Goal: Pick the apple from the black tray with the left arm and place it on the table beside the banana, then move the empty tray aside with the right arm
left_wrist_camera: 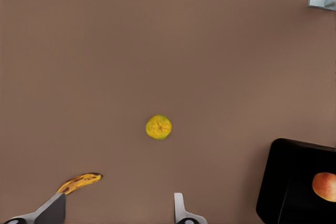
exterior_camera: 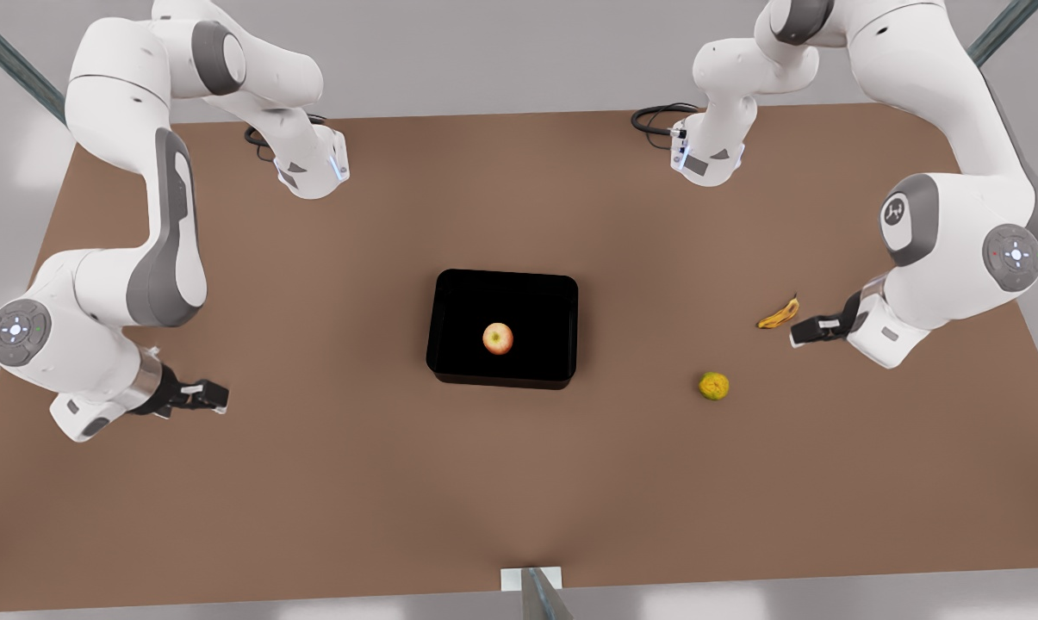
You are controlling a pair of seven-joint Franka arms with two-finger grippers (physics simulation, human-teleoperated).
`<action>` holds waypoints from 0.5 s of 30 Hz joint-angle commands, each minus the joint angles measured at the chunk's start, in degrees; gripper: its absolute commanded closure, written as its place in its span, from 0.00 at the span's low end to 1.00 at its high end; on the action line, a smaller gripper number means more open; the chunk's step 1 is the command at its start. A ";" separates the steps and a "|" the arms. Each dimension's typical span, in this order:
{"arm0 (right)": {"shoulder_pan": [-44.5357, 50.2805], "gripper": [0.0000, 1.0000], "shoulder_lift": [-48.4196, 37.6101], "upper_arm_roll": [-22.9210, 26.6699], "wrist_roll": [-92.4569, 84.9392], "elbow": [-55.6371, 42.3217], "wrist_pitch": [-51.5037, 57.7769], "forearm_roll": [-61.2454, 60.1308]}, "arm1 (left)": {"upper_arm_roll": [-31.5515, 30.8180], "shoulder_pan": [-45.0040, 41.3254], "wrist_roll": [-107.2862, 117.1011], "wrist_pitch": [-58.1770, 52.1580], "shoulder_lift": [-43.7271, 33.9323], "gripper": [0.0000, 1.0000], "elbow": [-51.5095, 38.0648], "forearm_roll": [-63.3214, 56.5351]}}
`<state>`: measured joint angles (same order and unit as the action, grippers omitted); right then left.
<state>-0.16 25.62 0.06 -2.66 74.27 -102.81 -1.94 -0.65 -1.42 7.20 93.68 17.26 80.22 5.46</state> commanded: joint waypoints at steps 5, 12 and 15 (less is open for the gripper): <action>0.07 0.00 6.37 -0.15 -0.41 -0.18 -9.50 0.36 | -0.92 -3.67 1.85 8.54 2.86 0.00 -1.19 -0.97; -0.10 0.00 1.72 0.02 -0.24 -1.06 -3.02 0.36 | -2.42 -39.62 49.92 9.24 20.01 0.00 -16.32 -16.00; -0.19 0.00 1.02 0.29 -0.06 -1.06 -1.61 -0.08 | -2.34 -41.38 60.20 18.99 22.73 0.00 -16.32 -7.92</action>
<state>-0.33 26.91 0.28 -2.71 73.24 -107.09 -1.75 -3.08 -42.42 25.98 104.74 39.65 63.93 -5.10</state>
